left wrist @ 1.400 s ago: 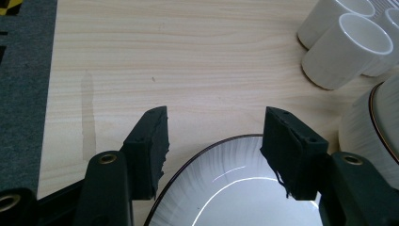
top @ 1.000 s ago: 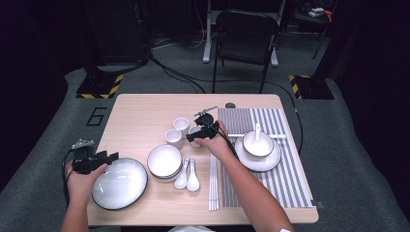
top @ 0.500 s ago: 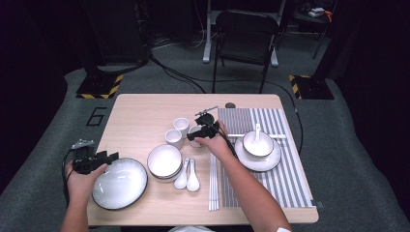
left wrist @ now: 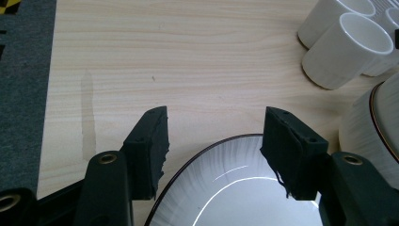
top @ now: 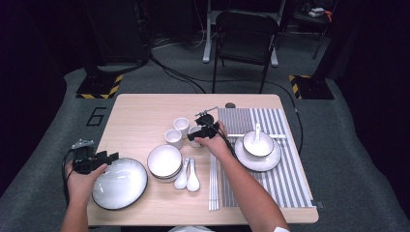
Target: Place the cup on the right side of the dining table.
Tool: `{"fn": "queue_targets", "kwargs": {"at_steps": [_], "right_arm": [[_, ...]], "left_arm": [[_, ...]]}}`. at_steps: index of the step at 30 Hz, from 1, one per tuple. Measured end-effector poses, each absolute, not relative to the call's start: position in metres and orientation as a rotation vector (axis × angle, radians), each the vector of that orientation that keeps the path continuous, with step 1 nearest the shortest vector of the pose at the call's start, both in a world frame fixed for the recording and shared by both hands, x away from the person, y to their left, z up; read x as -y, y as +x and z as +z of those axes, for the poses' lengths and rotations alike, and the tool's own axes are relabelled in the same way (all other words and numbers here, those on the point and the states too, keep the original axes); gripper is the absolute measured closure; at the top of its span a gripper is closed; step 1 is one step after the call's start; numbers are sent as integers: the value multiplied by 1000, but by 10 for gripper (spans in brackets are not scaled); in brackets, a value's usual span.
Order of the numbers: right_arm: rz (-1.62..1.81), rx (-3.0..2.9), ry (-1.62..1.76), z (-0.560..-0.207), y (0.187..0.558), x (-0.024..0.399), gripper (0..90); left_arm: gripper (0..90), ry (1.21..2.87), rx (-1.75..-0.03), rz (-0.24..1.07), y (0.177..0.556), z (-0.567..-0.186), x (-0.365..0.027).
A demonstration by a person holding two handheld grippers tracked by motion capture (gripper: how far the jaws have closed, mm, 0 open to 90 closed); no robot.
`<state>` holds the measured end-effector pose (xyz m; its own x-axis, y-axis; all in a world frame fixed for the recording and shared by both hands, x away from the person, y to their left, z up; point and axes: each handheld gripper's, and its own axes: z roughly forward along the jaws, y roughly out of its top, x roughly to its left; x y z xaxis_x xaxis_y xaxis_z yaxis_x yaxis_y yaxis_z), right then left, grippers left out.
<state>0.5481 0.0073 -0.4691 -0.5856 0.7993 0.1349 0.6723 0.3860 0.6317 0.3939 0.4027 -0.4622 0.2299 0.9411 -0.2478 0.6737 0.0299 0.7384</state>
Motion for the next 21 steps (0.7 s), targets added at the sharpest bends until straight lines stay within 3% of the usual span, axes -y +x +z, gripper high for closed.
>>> {"fn": "queue_targets", "kwargs": {"at_steps": [21], "right_arm": [[946, -2469, 1327, -478, 551, -11, 200]], "left_arm": [[417, 1709, -1514, 425, 394, -462, -403]]}}
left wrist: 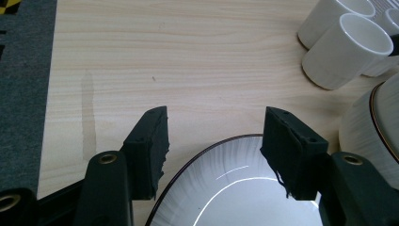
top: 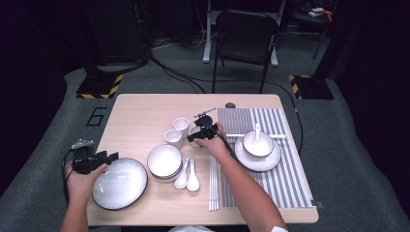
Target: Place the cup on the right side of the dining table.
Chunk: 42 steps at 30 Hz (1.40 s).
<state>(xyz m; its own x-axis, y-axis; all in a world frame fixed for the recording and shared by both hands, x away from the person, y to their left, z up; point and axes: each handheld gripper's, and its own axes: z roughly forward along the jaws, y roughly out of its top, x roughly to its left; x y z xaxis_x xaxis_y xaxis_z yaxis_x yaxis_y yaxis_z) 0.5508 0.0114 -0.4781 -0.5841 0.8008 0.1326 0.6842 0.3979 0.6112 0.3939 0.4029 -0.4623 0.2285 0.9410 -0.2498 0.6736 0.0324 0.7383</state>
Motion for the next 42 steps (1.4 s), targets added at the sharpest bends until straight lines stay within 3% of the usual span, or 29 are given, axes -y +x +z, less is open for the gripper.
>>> {"fn": "queue_targets", "kwargs": {"at_steps": [42], "right_arm": [[911, -2452, 1221, -473, 548, -15, 261]], "left_arm": [[416, 1712, -1505, 433, 394, -462, -404]]}}
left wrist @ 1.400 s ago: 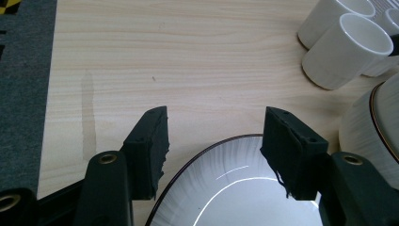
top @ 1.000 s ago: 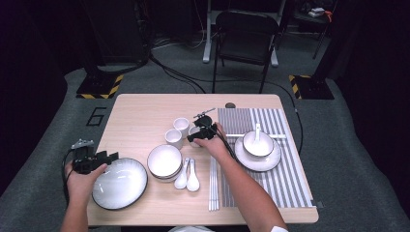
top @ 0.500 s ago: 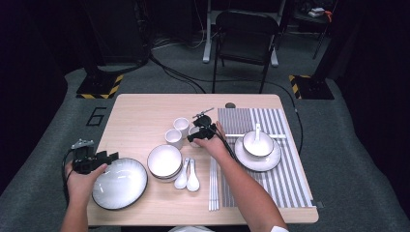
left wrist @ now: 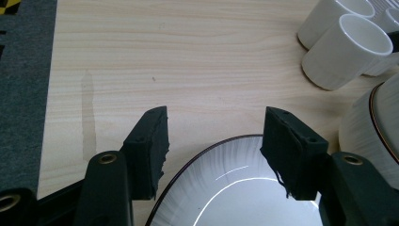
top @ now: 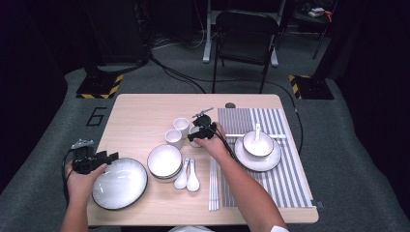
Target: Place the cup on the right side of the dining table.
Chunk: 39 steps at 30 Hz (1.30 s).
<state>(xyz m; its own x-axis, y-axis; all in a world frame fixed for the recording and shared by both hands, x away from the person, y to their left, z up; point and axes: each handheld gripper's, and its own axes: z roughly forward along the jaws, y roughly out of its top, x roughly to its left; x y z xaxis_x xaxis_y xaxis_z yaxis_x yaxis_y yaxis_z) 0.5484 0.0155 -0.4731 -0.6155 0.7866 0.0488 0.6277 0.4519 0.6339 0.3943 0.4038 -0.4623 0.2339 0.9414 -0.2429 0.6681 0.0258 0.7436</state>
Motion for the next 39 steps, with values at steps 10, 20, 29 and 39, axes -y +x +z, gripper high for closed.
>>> {"fn": "queue_targets", "kwargs": {"at_steps": [10, 20, 29, 39], "right_arm": [[878, -2453, 1158, -473, 545, -20, 264], [867, -2447, 1122, -473, 543, -21, 265], [853, -2448, 1080, -473, 540, -23, 266], [854, -2445, 1058, -472, 539, -21, 266]], "left_arm": [[416, 1699, -1512, 431, 394, -463, -404], [416, 1702, -1509, 432, 395, -464, -404], [416, 1698, -1512, 432, 395, -464, -404], [416, 1697, -1512, 432, 395, -464, -404]]}}
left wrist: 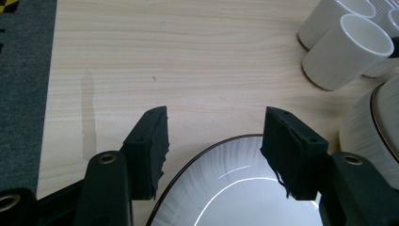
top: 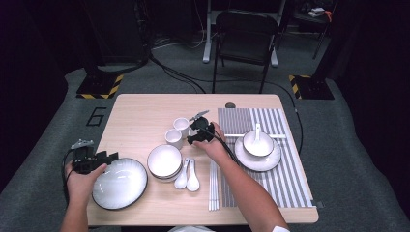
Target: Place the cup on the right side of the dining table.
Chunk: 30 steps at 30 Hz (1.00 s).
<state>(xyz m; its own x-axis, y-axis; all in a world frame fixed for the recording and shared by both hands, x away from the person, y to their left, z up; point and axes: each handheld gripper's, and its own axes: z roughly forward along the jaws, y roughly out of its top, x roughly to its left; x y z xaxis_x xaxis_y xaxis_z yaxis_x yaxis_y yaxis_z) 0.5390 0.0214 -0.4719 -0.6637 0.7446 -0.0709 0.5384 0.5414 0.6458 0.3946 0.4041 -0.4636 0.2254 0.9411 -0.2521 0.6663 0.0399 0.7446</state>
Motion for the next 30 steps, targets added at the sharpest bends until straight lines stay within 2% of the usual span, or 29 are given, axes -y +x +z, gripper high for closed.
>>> {"fn": "queue_targets", "kwargs": {"at_steps": [30], "right_arm": [[941, -2390, 1105, -442, 535, 1, 266]], "left_arm": [[416, 1694, -1515, 427, 394, -462, -405]]}}
